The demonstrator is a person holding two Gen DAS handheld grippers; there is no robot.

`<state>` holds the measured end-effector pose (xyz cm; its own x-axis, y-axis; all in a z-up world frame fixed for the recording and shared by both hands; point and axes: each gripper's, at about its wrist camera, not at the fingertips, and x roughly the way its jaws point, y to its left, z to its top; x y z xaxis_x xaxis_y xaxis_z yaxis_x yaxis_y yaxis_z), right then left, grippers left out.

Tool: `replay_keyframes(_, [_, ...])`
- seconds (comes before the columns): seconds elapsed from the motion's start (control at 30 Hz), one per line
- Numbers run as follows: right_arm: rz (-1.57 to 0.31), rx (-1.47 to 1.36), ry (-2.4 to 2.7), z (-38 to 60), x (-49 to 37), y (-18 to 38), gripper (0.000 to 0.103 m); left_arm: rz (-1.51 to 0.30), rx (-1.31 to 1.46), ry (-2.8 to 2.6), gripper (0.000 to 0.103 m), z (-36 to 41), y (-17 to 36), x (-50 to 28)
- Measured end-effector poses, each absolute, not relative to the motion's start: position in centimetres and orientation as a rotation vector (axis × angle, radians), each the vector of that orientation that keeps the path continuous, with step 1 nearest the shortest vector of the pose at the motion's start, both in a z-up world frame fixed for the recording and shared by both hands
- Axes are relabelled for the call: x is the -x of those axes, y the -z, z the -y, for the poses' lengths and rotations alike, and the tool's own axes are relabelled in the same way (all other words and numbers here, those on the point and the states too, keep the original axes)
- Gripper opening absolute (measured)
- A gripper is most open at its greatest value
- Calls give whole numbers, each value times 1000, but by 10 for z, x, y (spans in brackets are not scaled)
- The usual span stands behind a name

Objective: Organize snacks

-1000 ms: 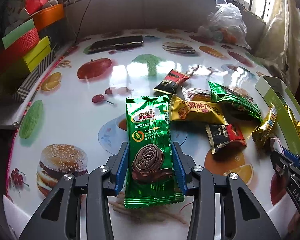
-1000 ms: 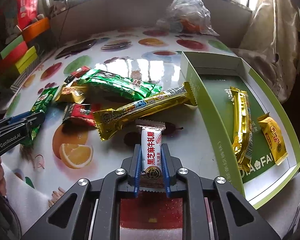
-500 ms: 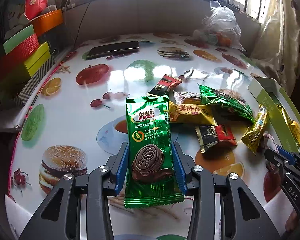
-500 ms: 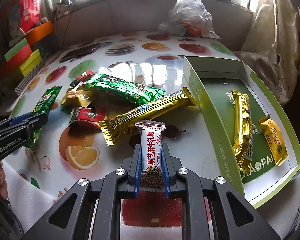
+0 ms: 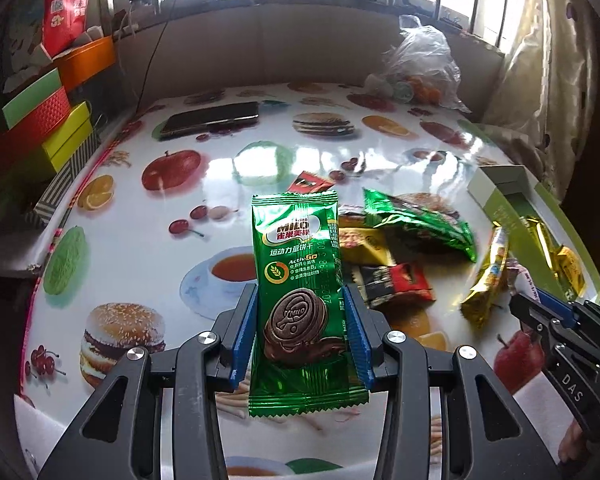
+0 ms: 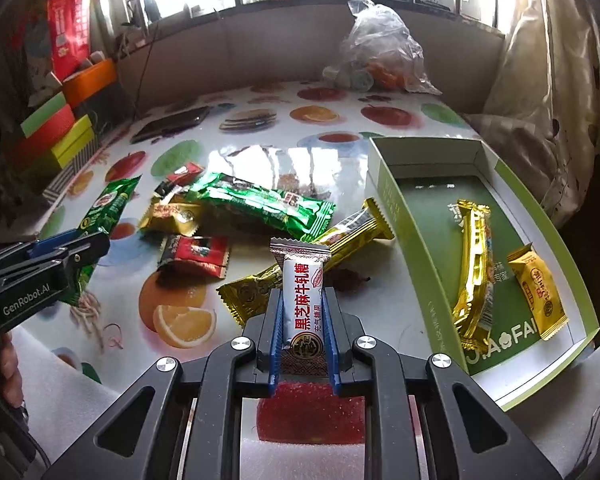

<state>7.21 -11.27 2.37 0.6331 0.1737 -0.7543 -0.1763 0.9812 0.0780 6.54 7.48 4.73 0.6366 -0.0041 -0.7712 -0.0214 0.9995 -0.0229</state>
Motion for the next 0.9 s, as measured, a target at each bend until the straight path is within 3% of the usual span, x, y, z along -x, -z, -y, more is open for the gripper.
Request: replay_keyframes(0.9, [-833, -48, -171, 147, -81, -59, 17, -865, 16, 165, 43, -4, -82, -96])
